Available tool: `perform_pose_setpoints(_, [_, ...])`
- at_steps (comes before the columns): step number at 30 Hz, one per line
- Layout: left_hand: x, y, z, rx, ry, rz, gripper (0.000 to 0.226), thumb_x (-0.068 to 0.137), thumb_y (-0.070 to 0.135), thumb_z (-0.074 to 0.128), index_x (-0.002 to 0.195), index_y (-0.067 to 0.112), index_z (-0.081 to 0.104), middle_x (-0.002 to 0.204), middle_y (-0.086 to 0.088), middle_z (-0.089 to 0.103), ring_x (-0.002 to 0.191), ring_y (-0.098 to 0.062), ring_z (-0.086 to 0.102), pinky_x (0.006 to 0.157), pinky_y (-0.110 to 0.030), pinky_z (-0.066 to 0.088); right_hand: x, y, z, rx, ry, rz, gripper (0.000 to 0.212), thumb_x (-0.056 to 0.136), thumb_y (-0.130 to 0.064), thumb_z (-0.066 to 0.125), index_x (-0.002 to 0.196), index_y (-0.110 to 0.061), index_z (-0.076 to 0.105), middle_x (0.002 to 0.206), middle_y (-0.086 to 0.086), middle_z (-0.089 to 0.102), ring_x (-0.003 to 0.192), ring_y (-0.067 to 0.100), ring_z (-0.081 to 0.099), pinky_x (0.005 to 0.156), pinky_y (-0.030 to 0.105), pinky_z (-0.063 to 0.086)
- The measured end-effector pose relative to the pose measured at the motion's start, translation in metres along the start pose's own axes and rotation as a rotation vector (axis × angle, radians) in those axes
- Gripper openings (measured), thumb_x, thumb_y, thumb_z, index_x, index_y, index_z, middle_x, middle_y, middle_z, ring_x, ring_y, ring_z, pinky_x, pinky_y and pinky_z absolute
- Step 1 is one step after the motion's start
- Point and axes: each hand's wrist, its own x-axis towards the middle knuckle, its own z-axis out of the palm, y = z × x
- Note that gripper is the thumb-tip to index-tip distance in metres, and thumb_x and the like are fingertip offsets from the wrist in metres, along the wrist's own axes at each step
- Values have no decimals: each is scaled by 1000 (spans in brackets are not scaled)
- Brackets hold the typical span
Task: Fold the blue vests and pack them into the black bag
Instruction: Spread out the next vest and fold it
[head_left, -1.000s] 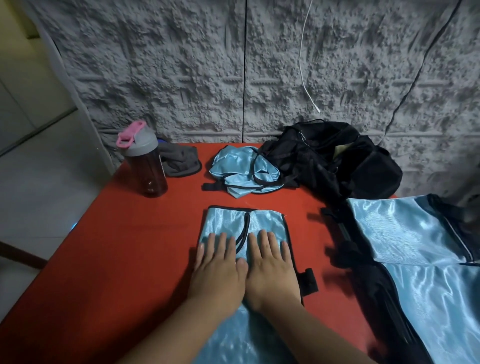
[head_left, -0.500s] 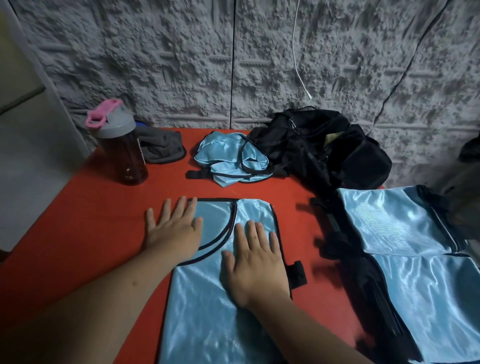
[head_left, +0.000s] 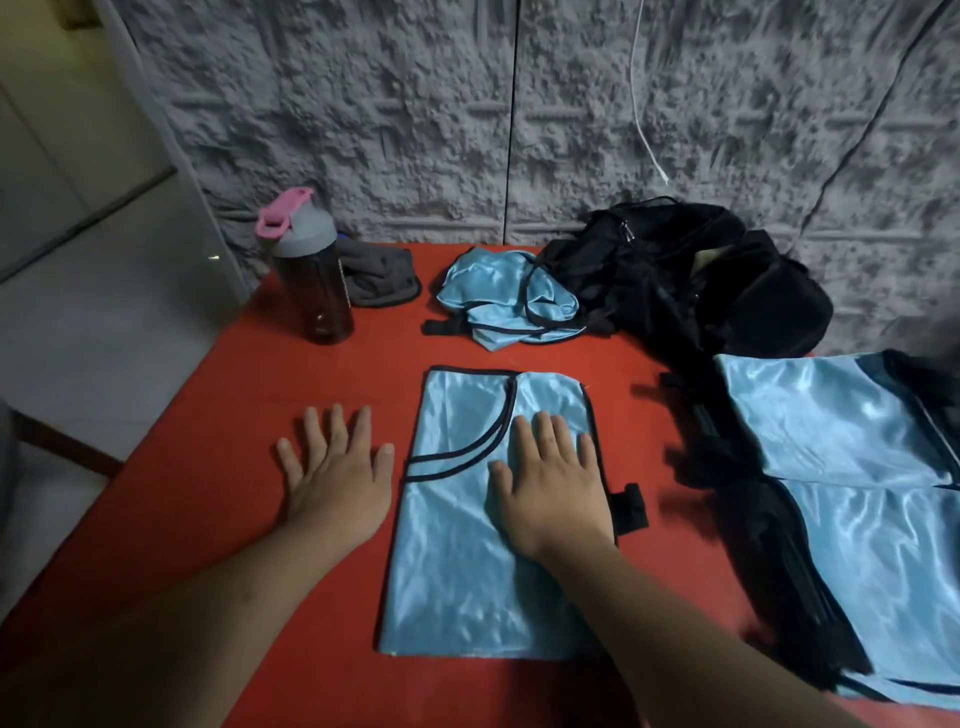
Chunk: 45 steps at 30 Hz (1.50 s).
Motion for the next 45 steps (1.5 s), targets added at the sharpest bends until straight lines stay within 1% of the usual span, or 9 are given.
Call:
perform_pose_setpoints(5, [-39, 11, -30, -170, 112, 149, 41, 99, 37, 52, 139, 27, 53, 145, -8, 53, 145, -29, 33, 120, -46, 18, 4, 1, -9, 102, 25, 1, 69, 105, -54, 12, 163, -19, 4, 171, 6, 2, 157, 20, -8, 126, 49, -4])
perform_pose_setpoints(7, [-61, 17, -47, -306, 97, 247, 8, 91, 32, 66, 98, 28, 67, 99, 4, 70, 103, -18, 65, 93, -34, 48, 3, -2, -23, 205, 82, -16, 62, 108, -48, 22, 162, -19, 16, 169, 7, 15, 157, 18, 5, 127, 46, -2])
perform_pose_setpoints(10, [-95, 18, -55, -357, -143, 384, 21, 81, 35, 79, 73, 26, 61, 70, 6, 66, 64, -9, 62, 65, -32, 53, -12, -3, -47, 282, 143, -106, 43, 106, -36, 44, 145, -19, 52, 146, 7, 55, 136, 25, 49, 114, 39, 35])
perform_pose_setpoints(14, [-113, 14, -35, -104, -371, 587, 34, 66, 48, 83, 85, 35, 58, 87, 17, 56, 83, -2, 56, 80, -28, 52, -56, 10, -58, 187, -75, -259, 16, 88, -28, 58, 72, -31, 63, 73, -7, 55, 68, 16, 53, 66, 28, 42])
perform_pose_setpoints(19, [-104, 15, -35, -87, -434, 658, 33, 67, 30, 79, 95, 32, 62, 94, 19, 52, 90, 0, 54, 83, -26, 51, -99, 33, -53, 43, -253, -298, 79, 54, -82, 62, 118, -36, 61, 103, -13, 52, 99, 11, 52, 85, 29, 46])
perform_pose_setpoints(23, [-106, 21, -40, -12, -365, 689, 15, 78, 22, 57, 91, 29, 60, 93, 17, 54, 92, -6, 57, 81, -25, 49, -113, 31, -45, -50, -233, -310, 102, 45, -93, 58, 132, -40, 49, 124, -15, 43, 118, 12, 42, 103, 31, 36])
perform_pose_setpoints(30, [-103, 26, -47, -74, -104, 651, 16, 83, 22, 48, 94, 25, 60, 101, 10, 62, 99, -11, 57, 83, -26, 46, -113, 26, -31, -80, 28, -333, 50, 74, -66, 58, 111, -34, 65, 112, -10, 52, 107, 17, 52, 92, 32, 44])
perform_pose_setpoints(38, [-98, 24, -53, -313, -117, 566, 11, 83, 14, 51, 85, 25, 54, 72, 4, 56, 67, -12, 53, 57, -28, 41, -104, 45, -47, -71, 156, -212, 12, 65, -30, 57, 74, -31, 65, 77, -10, 55, 80, 19, 58, 69, 33, 46])
perform_pose_setpoints(45, [-93, 12, -49, -159, -256, 488, 39, 83, 19, 68, 94, 56, 57, 95, 12, 57, 82, -6, 61, 78, -34, 55, -93, 60, -68, -103, -121, -290, 31, 77, -30, 59, 107, -33, 64, 91, -11, 55, 97, 16, 57, 75, 33, 38])
